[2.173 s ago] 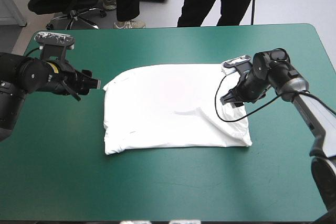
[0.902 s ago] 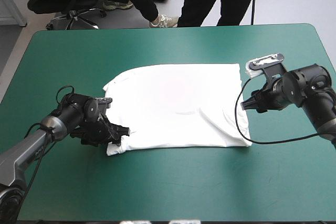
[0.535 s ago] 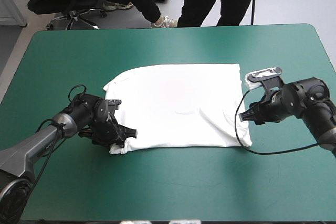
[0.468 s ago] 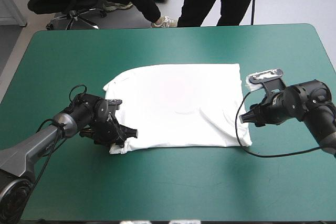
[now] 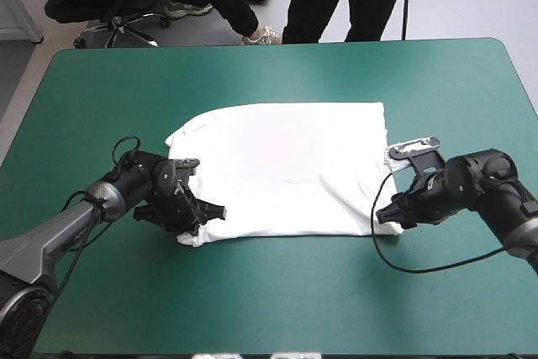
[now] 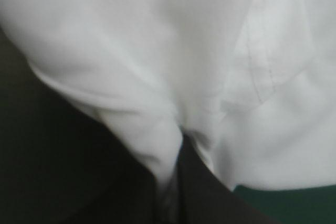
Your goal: Fold the cloth
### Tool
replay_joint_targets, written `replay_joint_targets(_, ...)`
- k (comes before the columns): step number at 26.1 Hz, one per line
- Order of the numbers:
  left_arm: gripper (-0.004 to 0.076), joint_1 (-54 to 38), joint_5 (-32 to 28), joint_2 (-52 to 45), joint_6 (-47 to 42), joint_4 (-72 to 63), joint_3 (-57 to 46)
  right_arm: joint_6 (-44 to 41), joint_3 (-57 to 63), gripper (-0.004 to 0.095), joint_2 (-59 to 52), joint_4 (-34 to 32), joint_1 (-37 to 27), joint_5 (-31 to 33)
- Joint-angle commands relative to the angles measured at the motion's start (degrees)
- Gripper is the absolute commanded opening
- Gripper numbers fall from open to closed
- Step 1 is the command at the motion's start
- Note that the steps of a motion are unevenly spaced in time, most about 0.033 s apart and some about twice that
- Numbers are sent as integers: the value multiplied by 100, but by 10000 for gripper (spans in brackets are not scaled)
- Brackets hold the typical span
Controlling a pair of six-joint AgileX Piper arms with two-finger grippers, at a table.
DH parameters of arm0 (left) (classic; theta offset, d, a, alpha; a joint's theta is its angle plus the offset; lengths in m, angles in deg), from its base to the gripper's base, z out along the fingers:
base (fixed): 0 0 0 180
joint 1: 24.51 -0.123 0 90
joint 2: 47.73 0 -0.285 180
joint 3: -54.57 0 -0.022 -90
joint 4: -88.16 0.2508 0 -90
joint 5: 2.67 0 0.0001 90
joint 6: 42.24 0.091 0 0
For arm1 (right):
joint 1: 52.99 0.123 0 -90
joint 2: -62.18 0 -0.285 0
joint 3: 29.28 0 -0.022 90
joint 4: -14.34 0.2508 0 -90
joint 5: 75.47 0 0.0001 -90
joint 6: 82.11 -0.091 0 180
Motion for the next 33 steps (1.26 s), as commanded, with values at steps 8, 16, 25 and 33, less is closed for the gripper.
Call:
replay_joint_targets(8,-17,16,-214,-53,-9,190,52,158,170,568,792,254,5,-495)
replay_joint_targets(16,-17,16,-160,-53,81,206,52,130,357,594,1205,291,5,-949)
replay_joint_targets(25,-17,16,-187,-53,81,206,52,113,912,243,1205,312,5,-1299)
replay_joint_targets(33,-17,16,186,-131,121,413,226,126,557,-18,1073,593,5,-839)
